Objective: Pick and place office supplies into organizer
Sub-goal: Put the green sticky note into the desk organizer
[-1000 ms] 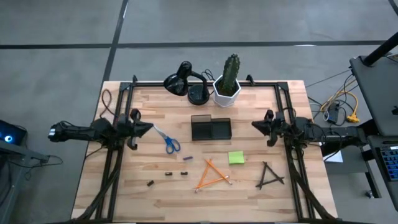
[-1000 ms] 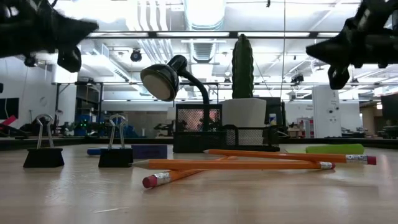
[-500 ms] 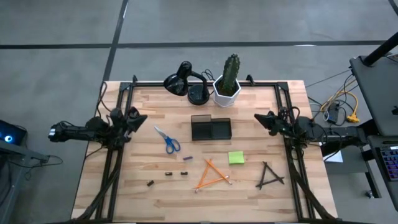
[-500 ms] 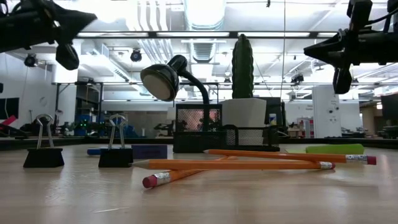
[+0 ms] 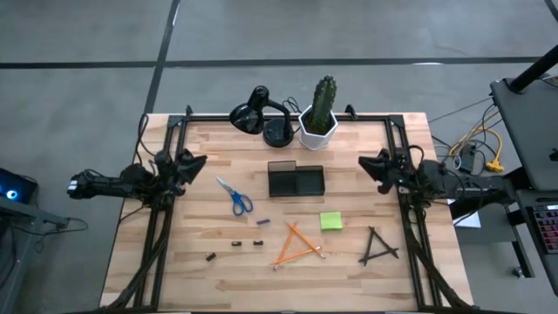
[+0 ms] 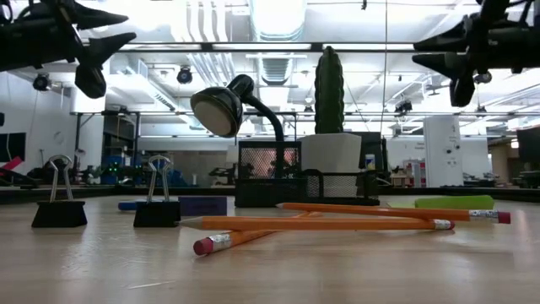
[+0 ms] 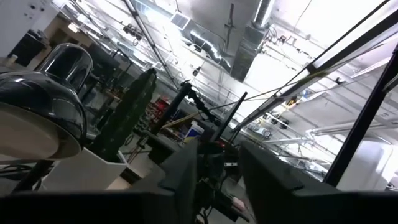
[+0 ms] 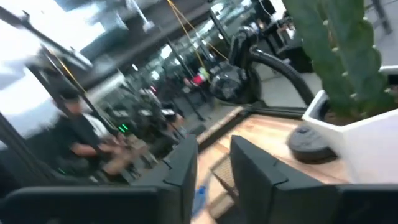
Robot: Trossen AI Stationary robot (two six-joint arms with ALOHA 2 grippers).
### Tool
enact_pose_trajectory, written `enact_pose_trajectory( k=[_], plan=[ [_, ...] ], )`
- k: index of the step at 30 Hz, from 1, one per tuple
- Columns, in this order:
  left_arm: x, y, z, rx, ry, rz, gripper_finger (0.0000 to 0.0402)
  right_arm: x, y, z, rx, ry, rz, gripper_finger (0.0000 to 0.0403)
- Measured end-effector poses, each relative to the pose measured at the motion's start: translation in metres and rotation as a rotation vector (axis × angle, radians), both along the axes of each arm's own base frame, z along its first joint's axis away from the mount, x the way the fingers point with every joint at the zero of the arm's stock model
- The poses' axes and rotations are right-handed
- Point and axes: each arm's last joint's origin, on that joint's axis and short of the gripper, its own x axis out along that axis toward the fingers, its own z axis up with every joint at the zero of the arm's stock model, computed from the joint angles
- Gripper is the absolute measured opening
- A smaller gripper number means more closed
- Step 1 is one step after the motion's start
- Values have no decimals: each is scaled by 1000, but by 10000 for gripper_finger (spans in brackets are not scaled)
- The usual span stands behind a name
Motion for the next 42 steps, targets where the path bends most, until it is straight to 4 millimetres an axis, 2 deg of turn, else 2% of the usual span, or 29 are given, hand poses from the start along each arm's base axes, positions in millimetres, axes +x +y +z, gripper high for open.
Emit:
enact_pose_trajectory(
  k=[3, 6, 15, 23, 31, 38, 42],
  plan=[
    [-1, 0, 4, -6, -16, -2, 162, 2, 0, 12, -37, 67, 1, 121],
    [-2, 0, 11, -3, -30, -15, 182, 5, 1, 26, -51, 134, 29, 146],
    [15, -4, 27, 40, 75, -86, 187, 28, 4, 63, -156, 320, 167, 182],
    [32, -5, 50, 42, 111, -89, 187, 53, 9, 82, -123, 422, 370, 201],
    [30, -5, 67, 49, -20, -79, 187, 78, 28, 91, -86, 622, 573, 212],
    [31, -5, 66, 51, -13, -76, 187, 100, 54, 85, -82, 878, 691, 212],
    [32, -5, 65, 37, -10, -82, 187, 113, 68, 73, -96, 1007, 740, 212]
  ],
)
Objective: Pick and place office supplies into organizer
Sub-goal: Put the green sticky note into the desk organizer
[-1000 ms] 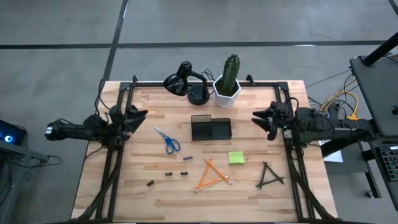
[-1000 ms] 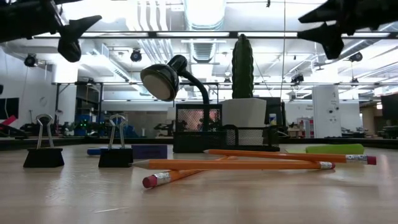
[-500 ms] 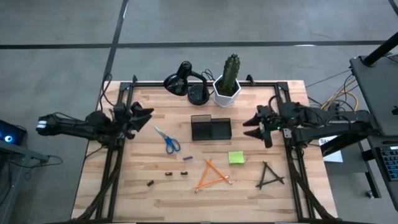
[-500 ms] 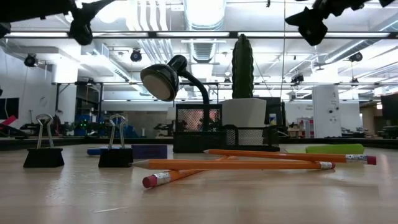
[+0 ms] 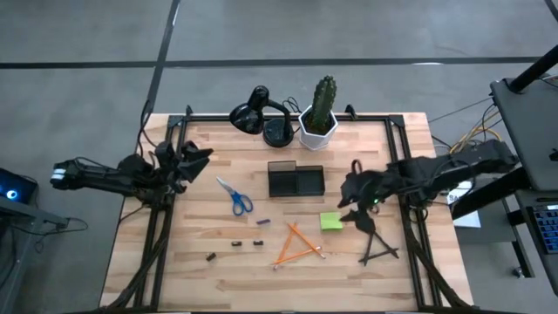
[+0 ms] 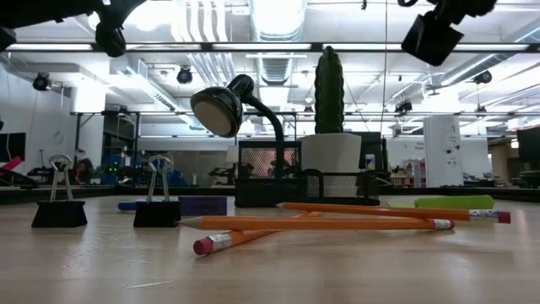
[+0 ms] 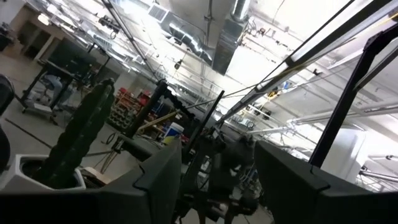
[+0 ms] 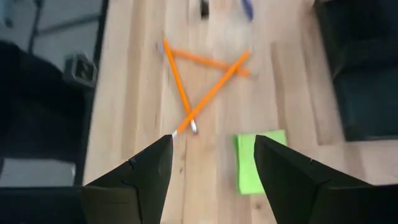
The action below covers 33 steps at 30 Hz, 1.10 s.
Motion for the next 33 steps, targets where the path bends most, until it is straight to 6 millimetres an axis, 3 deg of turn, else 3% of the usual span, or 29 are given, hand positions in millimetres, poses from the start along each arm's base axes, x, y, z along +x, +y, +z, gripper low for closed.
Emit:
enact_pose_trajectory(
  k=[21, 28, 33],
  plan=[
    [2, 0, -1, -29, 4, -1, 187, 50, 33, -98, -158, 396, 126, 211],
    [2, 0, -2, -29, 7, -1, 187, 60, 54, -112, -388, 381, 132, 211],
    [2, 0, -2, -29, 7, -1, 187, 64, 61, -122, -409, 405, 145, 211]
  ],
)
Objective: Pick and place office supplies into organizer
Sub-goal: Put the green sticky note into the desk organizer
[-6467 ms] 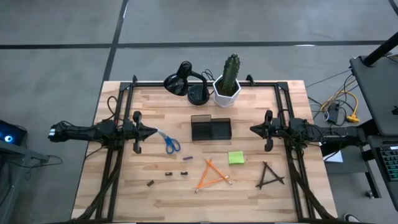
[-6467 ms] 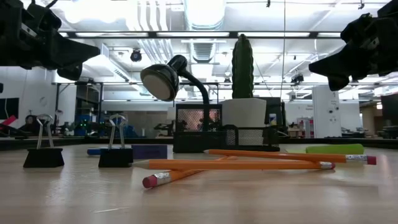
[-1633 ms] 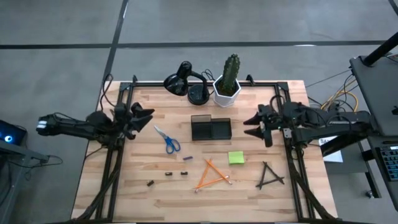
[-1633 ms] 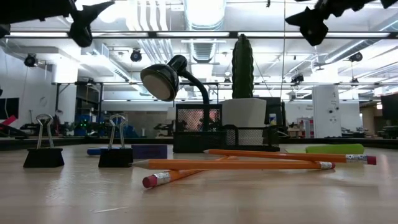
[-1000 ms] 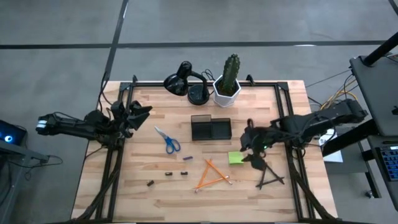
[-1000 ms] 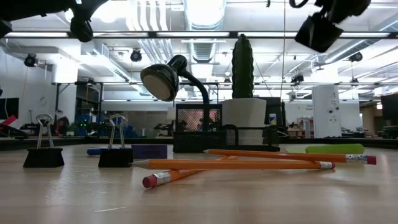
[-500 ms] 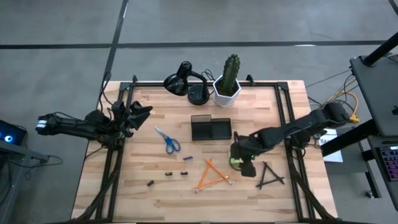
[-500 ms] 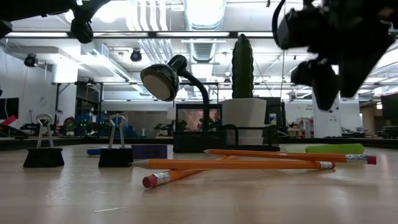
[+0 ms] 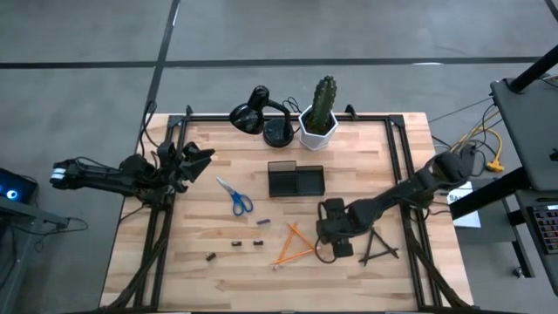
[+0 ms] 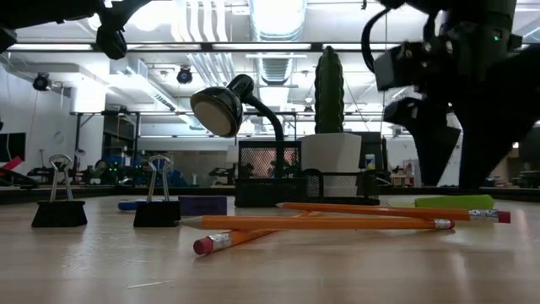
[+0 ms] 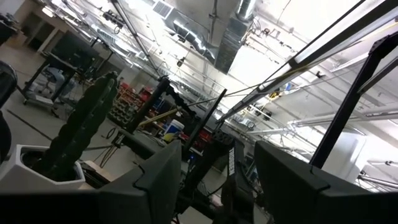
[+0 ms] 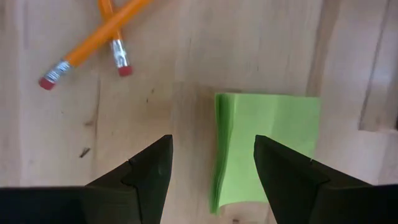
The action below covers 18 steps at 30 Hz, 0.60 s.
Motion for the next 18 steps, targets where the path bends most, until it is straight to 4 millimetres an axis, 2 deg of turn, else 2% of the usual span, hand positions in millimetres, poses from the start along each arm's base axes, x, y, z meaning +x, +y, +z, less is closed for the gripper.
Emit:
enact_pose_trajectory(
  k=[6, 18],
  plan=[
    [0, 0, 0, 0, 1, 0, 187, -2, 0, -12, -14, 38, -38, 211],
    [2, 0, -1, 0, 10, 0, 187, 3, -1, -22, -62, 24, -54, 211]
  ],
)
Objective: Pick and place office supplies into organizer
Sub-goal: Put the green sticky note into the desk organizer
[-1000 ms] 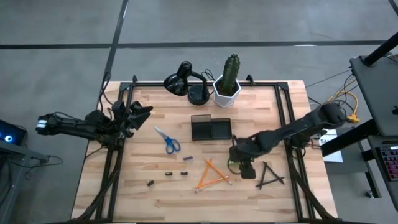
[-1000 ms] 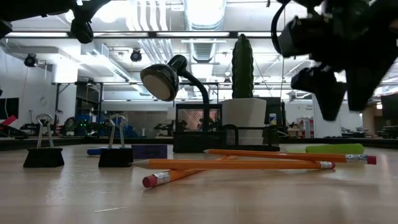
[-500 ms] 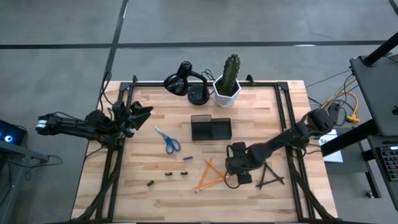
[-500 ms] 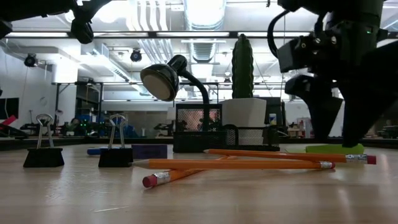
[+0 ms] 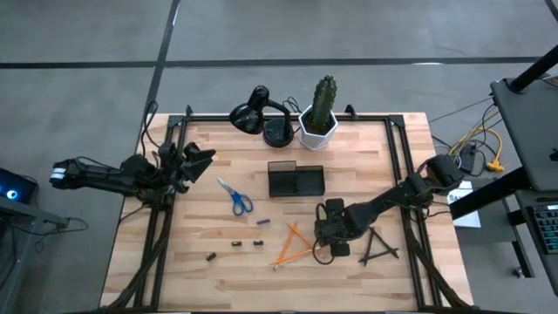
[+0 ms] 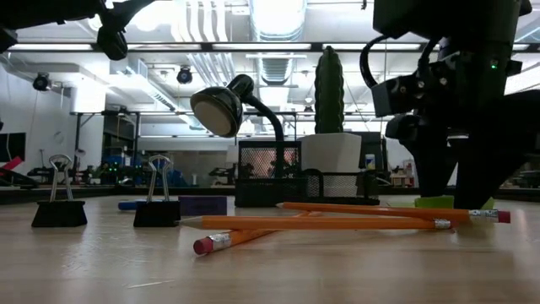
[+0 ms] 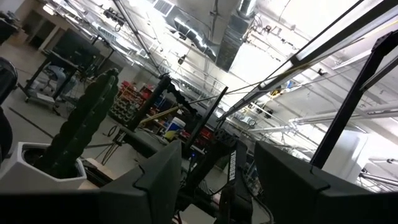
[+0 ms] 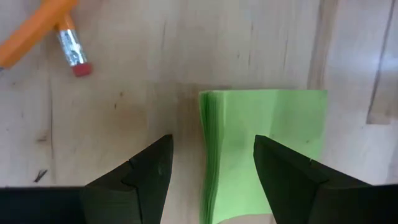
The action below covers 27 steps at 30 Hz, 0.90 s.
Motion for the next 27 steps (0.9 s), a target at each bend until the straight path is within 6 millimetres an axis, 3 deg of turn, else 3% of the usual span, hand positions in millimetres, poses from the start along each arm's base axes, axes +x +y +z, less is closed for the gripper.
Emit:
enact_pose_trajectory(
  k=[11, 27],
  plan=[
    [0, 0, 0, 0, 0, 0, 187, 0, 0, -1, 2, 6, -7, 194],
    [0, 0, 1, 0, -7, 0, 187, 0, 0, -2, 6, 13, -2, 82]
  ],
)
